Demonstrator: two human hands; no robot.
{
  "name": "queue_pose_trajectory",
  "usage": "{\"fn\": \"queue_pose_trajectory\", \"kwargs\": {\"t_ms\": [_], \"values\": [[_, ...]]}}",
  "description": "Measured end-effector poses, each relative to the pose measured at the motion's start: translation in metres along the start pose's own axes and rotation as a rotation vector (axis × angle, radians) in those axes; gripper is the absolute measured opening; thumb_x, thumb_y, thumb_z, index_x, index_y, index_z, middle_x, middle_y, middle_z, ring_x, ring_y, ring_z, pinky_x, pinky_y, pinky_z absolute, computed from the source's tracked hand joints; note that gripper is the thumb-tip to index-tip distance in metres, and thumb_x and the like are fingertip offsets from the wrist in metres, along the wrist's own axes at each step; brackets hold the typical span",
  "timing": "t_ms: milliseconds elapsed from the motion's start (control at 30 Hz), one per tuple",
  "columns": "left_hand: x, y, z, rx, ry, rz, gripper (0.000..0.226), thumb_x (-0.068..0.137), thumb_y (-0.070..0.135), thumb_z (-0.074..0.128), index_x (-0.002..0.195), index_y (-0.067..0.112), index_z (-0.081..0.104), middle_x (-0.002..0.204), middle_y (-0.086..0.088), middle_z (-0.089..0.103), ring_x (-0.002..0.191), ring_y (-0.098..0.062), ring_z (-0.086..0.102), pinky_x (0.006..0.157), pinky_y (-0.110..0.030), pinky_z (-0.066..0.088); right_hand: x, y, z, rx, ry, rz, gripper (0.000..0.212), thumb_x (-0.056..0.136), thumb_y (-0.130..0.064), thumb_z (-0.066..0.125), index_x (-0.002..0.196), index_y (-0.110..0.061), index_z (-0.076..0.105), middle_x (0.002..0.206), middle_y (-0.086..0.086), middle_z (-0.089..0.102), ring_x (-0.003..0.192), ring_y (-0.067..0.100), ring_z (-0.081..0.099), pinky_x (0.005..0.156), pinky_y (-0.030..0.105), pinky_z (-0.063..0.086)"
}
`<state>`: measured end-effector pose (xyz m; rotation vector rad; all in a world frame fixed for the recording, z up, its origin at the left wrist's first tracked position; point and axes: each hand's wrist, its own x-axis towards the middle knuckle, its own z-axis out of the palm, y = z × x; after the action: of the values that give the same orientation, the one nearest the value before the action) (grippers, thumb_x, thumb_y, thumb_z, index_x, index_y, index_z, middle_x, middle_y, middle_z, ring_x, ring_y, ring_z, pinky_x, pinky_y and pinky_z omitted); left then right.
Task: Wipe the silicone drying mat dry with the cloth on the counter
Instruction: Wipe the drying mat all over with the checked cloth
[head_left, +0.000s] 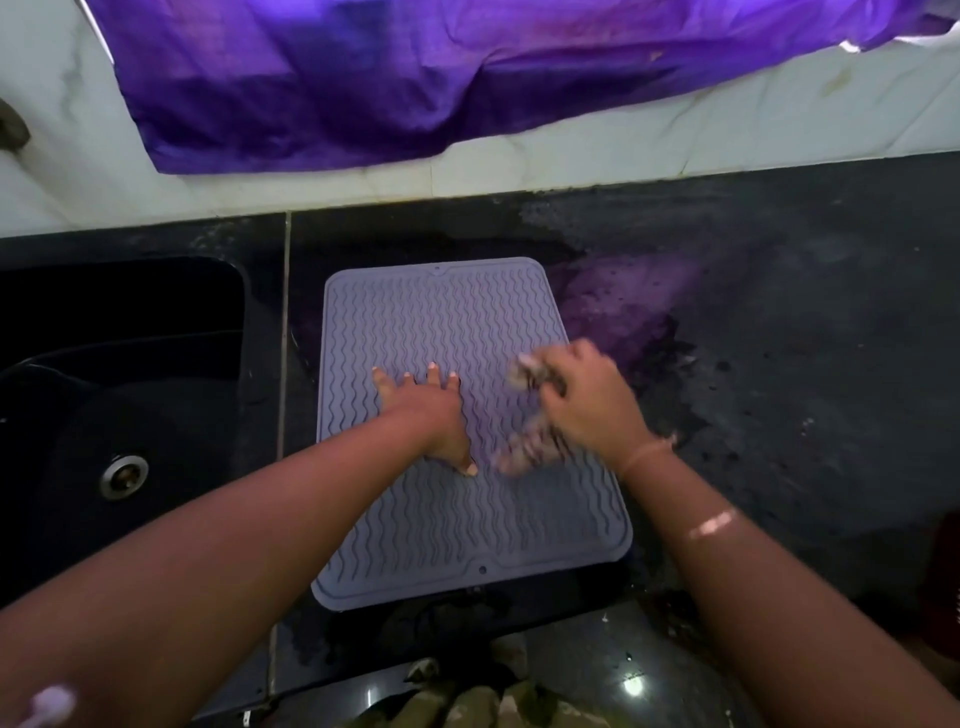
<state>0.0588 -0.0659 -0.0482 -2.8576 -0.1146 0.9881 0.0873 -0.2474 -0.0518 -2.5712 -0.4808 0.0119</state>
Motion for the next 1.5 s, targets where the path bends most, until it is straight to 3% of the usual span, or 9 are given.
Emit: {"fn": "queue_pose_trajectory", "kwargs": {"t_ms": [233,600,767,867,933,1000,1133,1367,1500], "values": [[0.002,-0.003,0.002,0.044,0.008,-0.008,0.126,0.062,0.079,0.060,0.150,0.022,-0.011,0.159,-0.005,-0.009,0.145,-0.033,0.004,0.104,-0.072,-0.006,0.073,0.003,0.021,-0.214,-0.243,0.201,0.038,0.086,-0.028,0.045,0.124,-0.031,0.050,0.131,0.011,0.041,0.117,0.041,0.041,0.096,0.051,0.040],[0.009,-0.003,0.004,0.070,-0.001,-0.019,0.128,0.062,0.082,0.056,0.149,0.022,-0.014,0.159,-0.003,-0.011,0.145,-0.035,0.004,0.102,-0.072,-0.007,-0.092,0.009,0.008,-0.204,-0.211,0.222,0.031,0.082,-0.036,0.051,0.112,-0.029,0.055,0.107,0.006,0.043,0.090,0.032,0.054,0.071,0.033,0.045],[0.009,-0.004,0.005,0.066,0.013,-0.007,0.129,0.061,0.083,0.056,0.149,0.021,-0.013,0.159,-0.004,-0.009,0.145,-0.035,0.006,0.102,-0.071,-0.008,-0.069,0.006,-0.015,0.097,-0.219,0.365,0.007,0.080,-0.030,0.055,0.079,-0.026,0.060,0.088,0.006,0.055,0.082,0.028,0.058,0.074,0.034,0.047],[0.007,-0.004,0.004,0.071,0.015,-0.006,0.129,0.059,0.084,0.056,0.150,0.021,-0.013,0.159,-0.003,-0.009,0.145,-0.035,0.007,0.103,-0.072,-0.007,-0.023,-0.001,-0.025,0.197,-0.135,0.330,0.017,0.084,-0.029,0.053,0.075,-0.017,0.060,0.081,0.010,0.064,0.081,0.028,0.062,0.071,0.033,0.046],[0.005,-0.004,0.003,0.077,0.016,-0.003,0.129,0.060,0.084,0.055,0.150,0.021,-0.012,0.159,-0.003,-0.009,0.145,-0.034,0.007,0.104,-0.073,-0.005,-0.009,-0.014,-0.017,0.225,-0.288,0.328,0.030,0.088,-0.043,0.051,0.093,-0.018,0.067,0.103,0.010,0.068,0.097,0.028,0.062,0.085,0.035,0.047],[0.004,-0.004,0.003,0.077,0.018,-0.006,0.128,0.061,0.083,0.056,0.150,0.021,-0.011,0.159,-0.003,-0.008,0.145,-0.034,0.008,0.104,-0.073,-0.005,-0.017,-0.024,0.007,-0.029,-0.419,0.306,0.050,0.082,-0.060,0.049,0.119,-0.026,0.055,0.135,0.011,0.047,0.120,0.035,0.047,0.099,0.045,0.037],[0.005,-0.006,0.004,0.072,0.017,0.001,0.128,0.061,0.083,0.055,0.150,0.021,-0.012,0.159,-0.002,-0.009,0.145,-0.032,0.008,0.104,-0.073,-0.006,-0.069,-0.032,0.038,-0.422,-0.136,0.196,0.050,0.077,-0.054,0.052,0.118,-0.029,0.041,0.140,0.016,0.032,0.114,0.038,0.044,0.089,0.050,0.038],[0.006,-0.008,0.004,0.094,0.003,0.014,0.127,0.061,0.087,0.050,0.150,0.022,-0.013,0.159,-0.002,-0.011,0.145,-0.033,0.007,0.105,-0.071,-0.008,-0.138,-0.015,0.027,-0.296,-0.149,0.125,0.056,0.066,-0.053,0.055,0.117,-0.032,0.045,0.124,0.009,0.046,0.100,0.034,0.051,0.079,0.040,0.048],[0.004,-0.006,0.001,0.092,-0.008,0.007,0.126,0.063,0.084,0.053,0.150,0.021,-0.014,0.159,-0.003,-0.011,0.145,-0.035,0.005,0.105,-0.070,-0.008,-0.099,-0.008,0.000,0.140,-0.078,0.269,0.042,0.065,-0.045,0.062,0.104,-0.031,0.051,0.100,0.001,0.050,0.089,0.025,0.057,0.076,0.035,0.049]]}}
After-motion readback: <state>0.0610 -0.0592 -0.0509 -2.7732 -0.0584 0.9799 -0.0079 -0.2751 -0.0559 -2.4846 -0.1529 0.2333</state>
